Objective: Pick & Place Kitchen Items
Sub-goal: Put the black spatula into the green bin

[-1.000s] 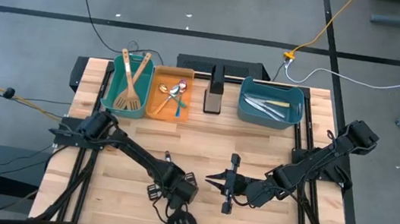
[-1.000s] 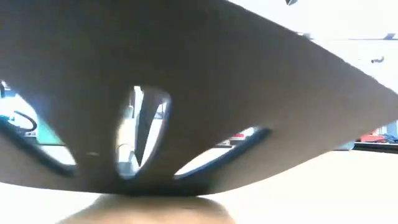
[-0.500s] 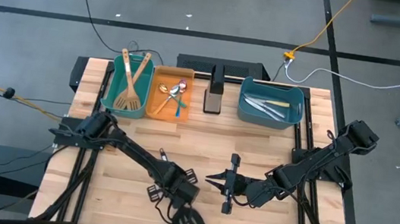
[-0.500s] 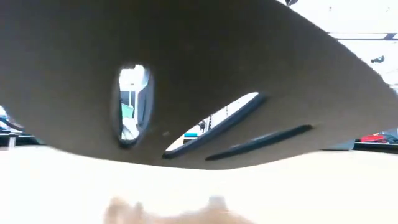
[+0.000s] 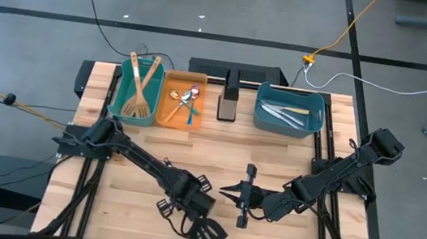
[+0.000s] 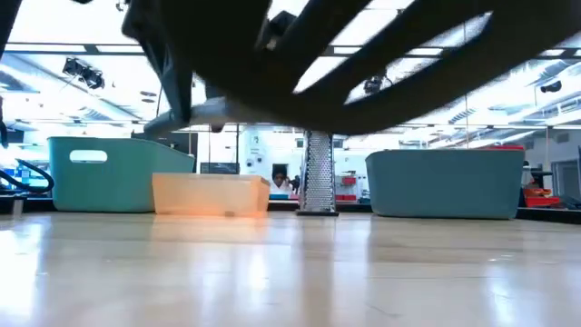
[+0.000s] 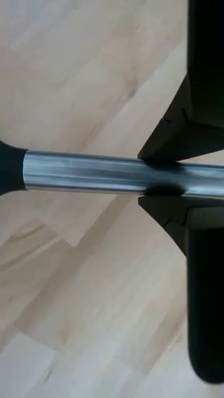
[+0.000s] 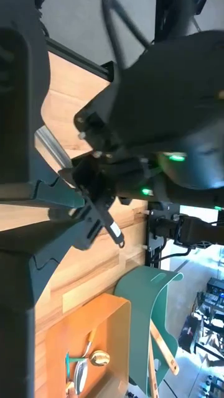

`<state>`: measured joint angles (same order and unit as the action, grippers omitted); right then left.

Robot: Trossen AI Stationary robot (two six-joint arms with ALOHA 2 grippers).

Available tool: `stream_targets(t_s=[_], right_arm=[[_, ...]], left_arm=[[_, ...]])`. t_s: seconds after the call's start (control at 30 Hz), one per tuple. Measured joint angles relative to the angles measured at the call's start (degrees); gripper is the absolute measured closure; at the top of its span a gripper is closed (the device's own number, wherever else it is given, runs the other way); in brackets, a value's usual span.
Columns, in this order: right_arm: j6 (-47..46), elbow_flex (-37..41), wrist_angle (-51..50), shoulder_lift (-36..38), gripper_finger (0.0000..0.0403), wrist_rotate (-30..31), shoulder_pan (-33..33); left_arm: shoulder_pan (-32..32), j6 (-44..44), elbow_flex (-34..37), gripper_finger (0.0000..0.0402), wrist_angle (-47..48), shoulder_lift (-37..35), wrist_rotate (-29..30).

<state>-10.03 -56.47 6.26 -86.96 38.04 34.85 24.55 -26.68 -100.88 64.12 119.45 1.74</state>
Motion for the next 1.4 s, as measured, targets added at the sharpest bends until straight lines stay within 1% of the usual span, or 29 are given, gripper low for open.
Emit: stream_targets(t_s=[0.2,0.63,0.8,0.93,1.17,1.4], right_arm=[[-0.01,0.00,-0.39,0.00,0.0353,-0.02,0.00],[0.01,0.00,-0.46,0.00,0.0353,-0.15,0.00],[-0.01,0.00,-0.45,0.01,0.0353,-0.12,0.00],[-0.01,0.00,-0.46,0.00,0.0353,-0.15,0.00],[0.01,0.00,-0.92,0.01,0.0353,-0.16,0.02],[0.01,0.00,-0.96,0.02,0.0353,-0.15,0.02]], left_arm=[[-0.16,2.90,-0.50,0.0321,0.33,-2.94,-1.06],[-0.93,11.07,-0.50,0.0321,0.74,-14.20,-0.34],[-1.92,13.46,-0.50,0.0321,2.79,-17.76,0.72],[-2.51,14.16,-0.23,0.0321,6.52,-18.40,1.25],[-2.66,17.14,6.06,0.0321,7.73,-20.86,-0.36],[-2.64,22.74,13.27,0.0321,7.45,-27.85,1.13]])
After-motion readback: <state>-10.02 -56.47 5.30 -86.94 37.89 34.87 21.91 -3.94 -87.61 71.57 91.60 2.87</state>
